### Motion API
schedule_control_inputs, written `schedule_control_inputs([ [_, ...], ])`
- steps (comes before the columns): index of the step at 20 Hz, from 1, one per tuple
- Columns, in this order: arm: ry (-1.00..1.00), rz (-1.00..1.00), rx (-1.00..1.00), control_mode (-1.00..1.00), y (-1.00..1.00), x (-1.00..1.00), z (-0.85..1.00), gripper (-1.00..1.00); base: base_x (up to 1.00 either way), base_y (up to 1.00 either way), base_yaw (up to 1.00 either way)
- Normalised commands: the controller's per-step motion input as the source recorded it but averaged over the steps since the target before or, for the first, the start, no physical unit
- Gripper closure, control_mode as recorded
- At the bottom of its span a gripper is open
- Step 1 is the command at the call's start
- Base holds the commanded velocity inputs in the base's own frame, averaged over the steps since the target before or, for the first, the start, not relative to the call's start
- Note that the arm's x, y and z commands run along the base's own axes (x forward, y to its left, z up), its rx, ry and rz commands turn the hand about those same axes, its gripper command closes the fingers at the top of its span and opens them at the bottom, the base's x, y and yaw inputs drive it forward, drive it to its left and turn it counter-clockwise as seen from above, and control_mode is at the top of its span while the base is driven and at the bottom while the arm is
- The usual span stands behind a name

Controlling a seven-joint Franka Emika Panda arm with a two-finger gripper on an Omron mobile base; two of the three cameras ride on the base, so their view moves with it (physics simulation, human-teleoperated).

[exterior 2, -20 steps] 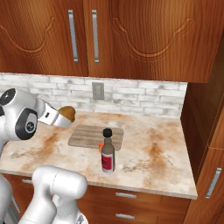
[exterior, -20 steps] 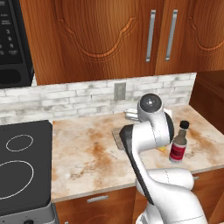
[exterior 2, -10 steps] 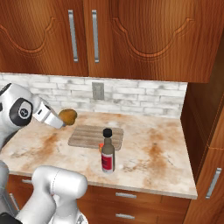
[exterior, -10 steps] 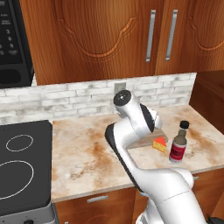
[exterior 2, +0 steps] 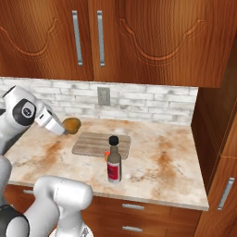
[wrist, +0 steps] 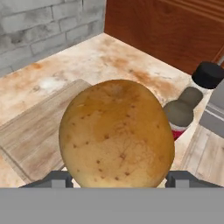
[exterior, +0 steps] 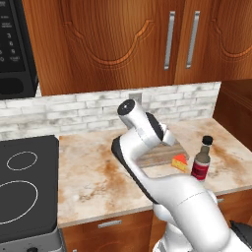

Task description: Retrieve the reheated potato from the microwave, then place the potato, cheese, and condiment on the cutting board.

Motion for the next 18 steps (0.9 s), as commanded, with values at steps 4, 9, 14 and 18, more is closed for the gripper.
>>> schedule_control_inputs([
  [4,0.04,0.00,0.00,-1.00,-0.01,0.21,-0.30,1.00,0.00,0.00,0.00],
  [9,0.07,0.00,0.00,-1.00,0.00,0.38,-0.34,1.00,0.00,0.00,0.00],
  [14,0.02,0.07,-0.01,-1.00,0.09,0.28,-0.29,1.00,0.00,0.00,0.00],
  [18,0.00,0.15,0.00,-1.00,0.05,0.22,-0.30,1.00,0.00,0.00,0.00],
])
